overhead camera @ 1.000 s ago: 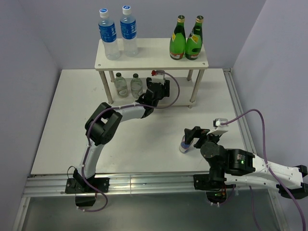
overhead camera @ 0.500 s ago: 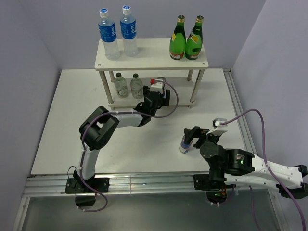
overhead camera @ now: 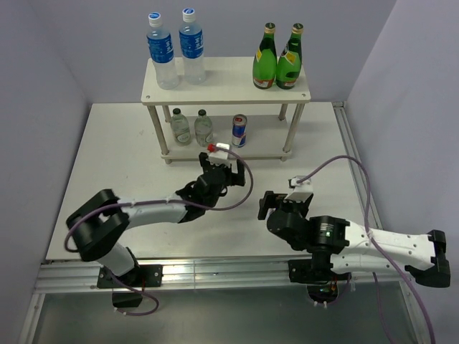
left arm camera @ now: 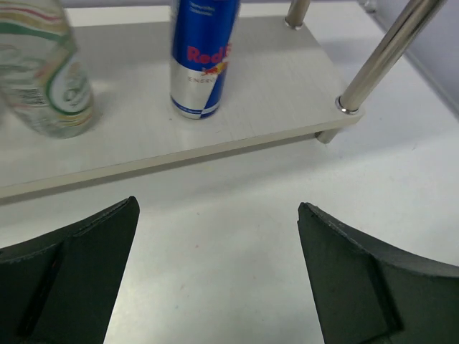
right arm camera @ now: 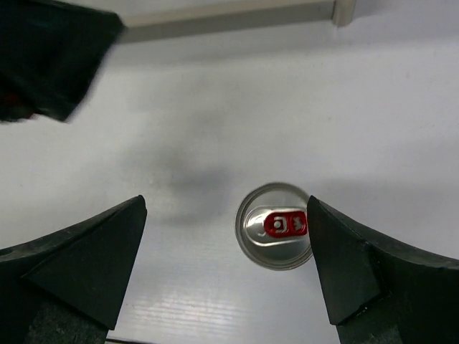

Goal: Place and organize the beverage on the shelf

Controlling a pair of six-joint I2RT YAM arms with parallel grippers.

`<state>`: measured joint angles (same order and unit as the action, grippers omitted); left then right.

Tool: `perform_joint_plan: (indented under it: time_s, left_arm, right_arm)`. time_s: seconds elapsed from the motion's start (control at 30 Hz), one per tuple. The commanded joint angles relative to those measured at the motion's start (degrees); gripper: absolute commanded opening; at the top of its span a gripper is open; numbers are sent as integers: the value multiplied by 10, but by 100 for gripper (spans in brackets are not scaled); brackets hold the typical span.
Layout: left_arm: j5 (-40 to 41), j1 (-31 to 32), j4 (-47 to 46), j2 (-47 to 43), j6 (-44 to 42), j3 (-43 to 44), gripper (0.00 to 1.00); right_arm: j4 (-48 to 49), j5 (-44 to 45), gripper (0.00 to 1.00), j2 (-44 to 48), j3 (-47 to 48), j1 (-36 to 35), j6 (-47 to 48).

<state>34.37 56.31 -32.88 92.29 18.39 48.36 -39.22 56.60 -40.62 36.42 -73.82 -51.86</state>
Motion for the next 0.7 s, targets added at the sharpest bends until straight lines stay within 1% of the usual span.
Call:
perform_joint_plan:
  time_s: [0.0,0.1,0.17,0.2,0.27,0.33,0.37,0.4,0.5,0.57,0.63,0.67]
  left_arm:
    - [19,4,25,-96,45,-46,99]
    - [33,23,62,-190,52,-92,99]
    - [40,35,77,-220,60,-110,99]
    - [43,38,83,-233,60,-118,99]
    - [49,43,84,-264,66,-144,99]
    - [54,44,82,-284,70,-167,99]
    - [56,44,82,-287,72,-172,99]
    - [57,44,84,-290,74,-174,99]
    - [56,44,83,-288,76,-180,99]
    - [55,44,82,-284,74,-179,99]
    - [54,44,81,-279,74,-176,99]
    - [51,44,78,-277,74,-177,99]
  right_arm:
    - [-36,-13,100,-26,22,-11,-105]
    - [-103,-1,100,-40,27,-23,-213]
    - [-163,11,100,-53,38,-32,-260]
    - [-182,15,100,-61,43,-35,-301]
    - [-235,24,100,-94,57,-45,-343]
    - [-247,29,100,-127,71,-52,-367]
    - [-276,37,100,-139,77,-66,-389]
    - [-293,46,100,-148,83,-76,-434]
    - [-329,67,100,-175,109,-123,-470]
    - [-342,77,100,-191,128,-134,-471]
    - [-364,94,100,-201,144,-152,-500]
    - [-394,99,100,-204,149,-158,-517]
